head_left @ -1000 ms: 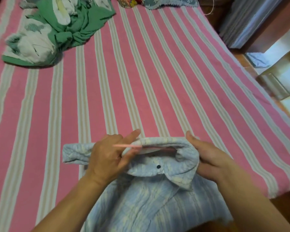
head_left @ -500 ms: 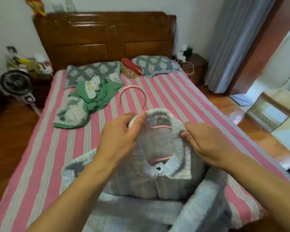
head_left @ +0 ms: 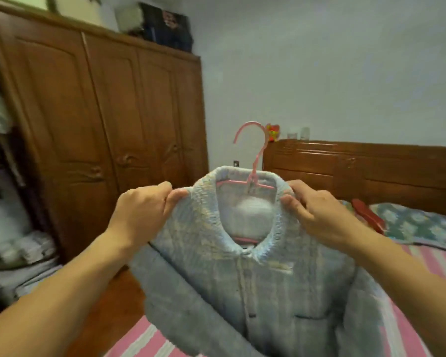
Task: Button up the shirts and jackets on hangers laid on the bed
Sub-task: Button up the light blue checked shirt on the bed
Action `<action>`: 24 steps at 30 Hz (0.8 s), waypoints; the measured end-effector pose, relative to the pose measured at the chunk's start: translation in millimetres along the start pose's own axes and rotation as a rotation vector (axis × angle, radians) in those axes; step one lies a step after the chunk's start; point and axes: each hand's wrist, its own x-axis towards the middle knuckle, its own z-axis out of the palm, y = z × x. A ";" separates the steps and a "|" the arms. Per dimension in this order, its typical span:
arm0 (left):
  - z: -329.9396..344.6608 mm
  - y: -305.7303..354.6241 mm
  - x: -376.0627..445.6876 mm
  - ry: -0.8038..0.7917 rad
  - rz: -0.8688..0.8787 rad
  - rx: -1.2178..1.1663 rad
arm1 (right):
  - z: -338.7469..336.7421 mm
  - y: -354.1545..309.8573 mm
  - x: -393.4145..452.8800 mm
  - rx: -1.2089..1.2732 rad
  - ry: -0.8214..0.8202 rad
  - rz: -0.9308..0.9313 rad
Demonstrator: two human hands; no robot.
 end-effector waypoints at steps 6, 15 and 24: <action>-97.7 -112.1 -33.9 0.094 0.000 0.137 | 60.6 -102.3 80.9 0.124 0.201 -0.207; -181.1 -298.5 -183.0 0.090 -0.315 0.280 | 216.8 -266.2 186.9 0.364 -0.263 -0.423; -267.7 -400.9 -309.5 -0.041 -0.658 0.701 | 368.3 -397.5 211.3 0.508 -0.885 -0.632</action>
